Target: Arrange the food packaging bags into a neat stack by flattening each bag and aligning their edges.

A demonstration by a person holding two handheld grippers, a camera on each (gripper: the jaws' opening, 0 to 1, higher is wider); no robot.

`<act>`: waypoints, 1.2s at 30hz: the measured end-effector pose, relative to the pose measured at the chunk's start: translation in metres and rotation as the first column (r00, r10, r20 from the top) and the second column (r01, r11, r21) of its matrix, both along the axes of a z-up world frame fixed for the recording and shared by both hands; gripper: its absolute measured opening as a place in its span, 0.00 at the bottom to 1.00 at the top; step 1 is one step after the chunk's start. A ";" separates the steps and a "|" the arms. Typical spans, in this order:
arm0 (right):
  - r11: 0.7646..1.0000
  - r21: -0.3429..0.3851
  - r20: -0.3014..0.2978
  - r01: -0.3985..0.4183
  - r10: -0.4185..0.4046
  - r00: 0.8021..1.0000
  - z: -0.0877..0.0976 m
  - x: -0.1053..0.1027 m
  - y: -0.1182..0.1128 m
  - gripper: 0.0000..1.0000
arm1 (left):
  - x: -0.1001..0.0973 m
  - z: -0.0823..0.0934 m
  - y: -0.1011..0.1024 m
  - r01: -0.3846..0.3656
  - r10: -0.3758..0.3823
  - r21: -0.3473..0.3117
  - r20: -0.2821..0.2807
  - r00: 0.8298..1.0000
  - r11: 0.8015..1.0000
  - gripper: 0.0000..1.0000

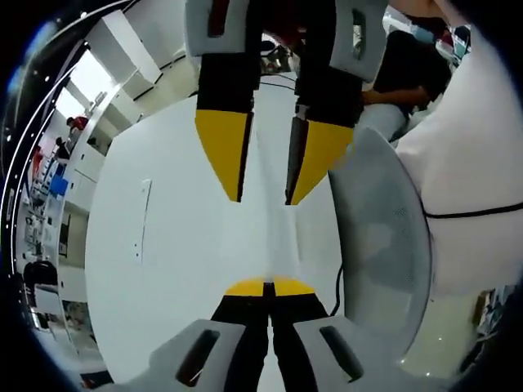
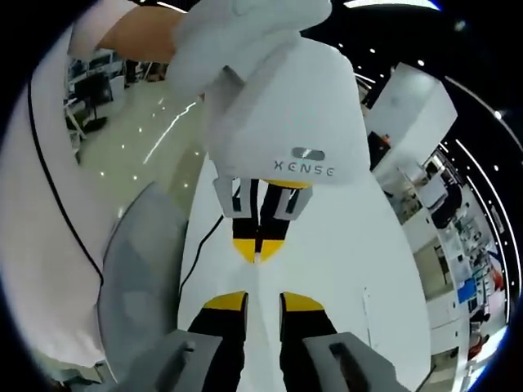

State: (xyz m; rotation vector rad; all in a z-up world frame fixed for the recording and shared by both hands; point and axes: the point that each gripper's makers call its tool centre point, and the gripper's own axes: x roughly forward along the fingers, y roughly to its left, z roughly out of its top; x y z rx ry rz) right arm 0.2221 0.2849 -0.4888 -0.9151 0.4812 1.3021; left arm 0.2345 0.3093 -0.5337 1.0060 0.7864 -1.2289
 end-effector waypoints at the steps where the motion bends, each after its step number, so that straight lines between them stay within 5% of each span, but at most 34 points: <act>1: 1.000 0.004 -0.001 -0.002 0.002 1.000 0.000 0.000 0.002 0.11 | 0.000 0.000 0.000 0.002 -0.002 0.000 0.000 1.000 1.000 0.00; 36: 0.994 0.108 -0.038 0.004 0.000 0.999 -0.018 0.004 0.028 0.05 | 0.001 0.000 0.000 -0.008 0.008 -0.010 -0.004 1.000 1.000 0.00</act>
